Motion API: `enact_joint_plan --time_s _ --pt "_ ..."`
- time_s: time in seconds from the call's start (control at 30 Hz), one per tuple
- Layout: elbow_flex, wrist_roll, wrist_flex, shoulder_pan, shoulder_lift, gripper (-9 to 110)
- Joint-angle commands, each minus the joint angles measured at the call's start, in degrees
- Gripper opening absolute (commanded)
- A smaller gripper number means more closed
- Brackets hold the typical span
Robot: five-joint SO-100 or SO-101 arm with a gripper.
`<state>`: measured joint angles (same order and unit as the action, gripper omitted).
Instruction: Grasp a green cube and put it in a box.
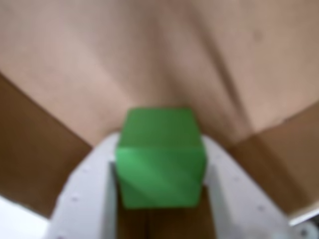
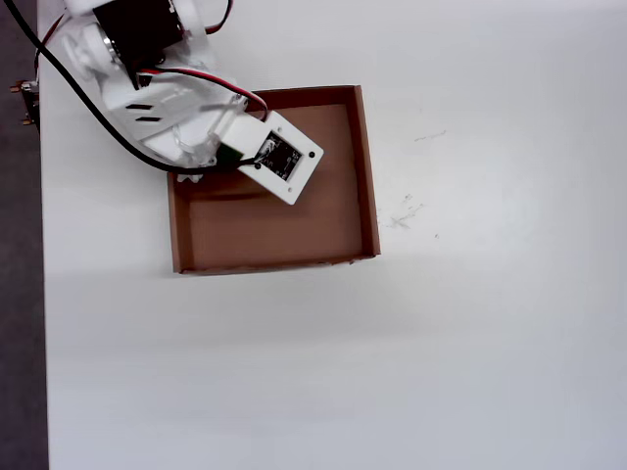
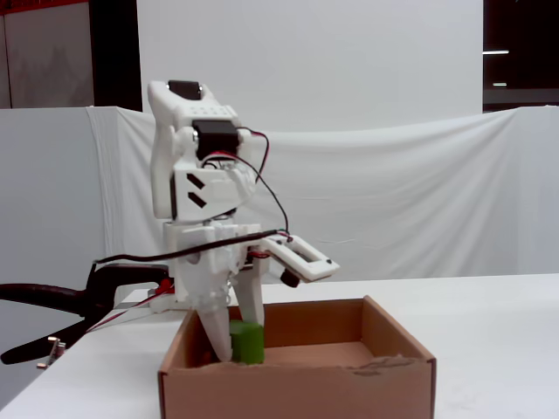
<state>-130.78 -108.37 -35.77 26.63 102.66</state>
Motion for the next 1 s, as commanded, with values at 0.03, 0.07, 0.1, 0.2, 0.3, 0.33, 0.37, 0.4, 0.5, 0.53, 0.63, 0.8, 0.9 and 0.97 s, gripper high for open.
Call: enact_joint_plan --time_s 0.03,0.07,0.1,0.2,0.3,0.33,0.37,0.4,0.5,0.53,0.63,0.8,0.9,0.97 --pt "-0.3 0.2 1.5 0.5 3.8 13" --pt "-0.4 0.2 1.6 0.5 3.8 13" --pt "-0.4 0.2 1.6 0.6 3.8 13" --pt "-0.4 0.2 1.5 0.6 4.0 14" --pt "-0.4 0.2 1.3 0.4 4.5 20" --pt "-0.1 0.2 1.1 0.4 4.7 22" --pt "0.2 0.2 0.6 0.3 5.1 23" --pt "0.5 0.2 0.1 0.1 5.5 23" --pt "1.8 0.2 -2.1 -0.4 7.1 24" --pt "2.4 0.2 -3.0 -0.7 7.8 24" --pt "4.4 0.4 -6.6 -2.0 10.4 24" --pt "6.6 1.5 -14.2 -6.6 19.2 24" --pt "6.3 2.5 -21.5 -12.2 27.5 24" --pt "4.0 2.5 -27.0 -18.0 34.2 24"
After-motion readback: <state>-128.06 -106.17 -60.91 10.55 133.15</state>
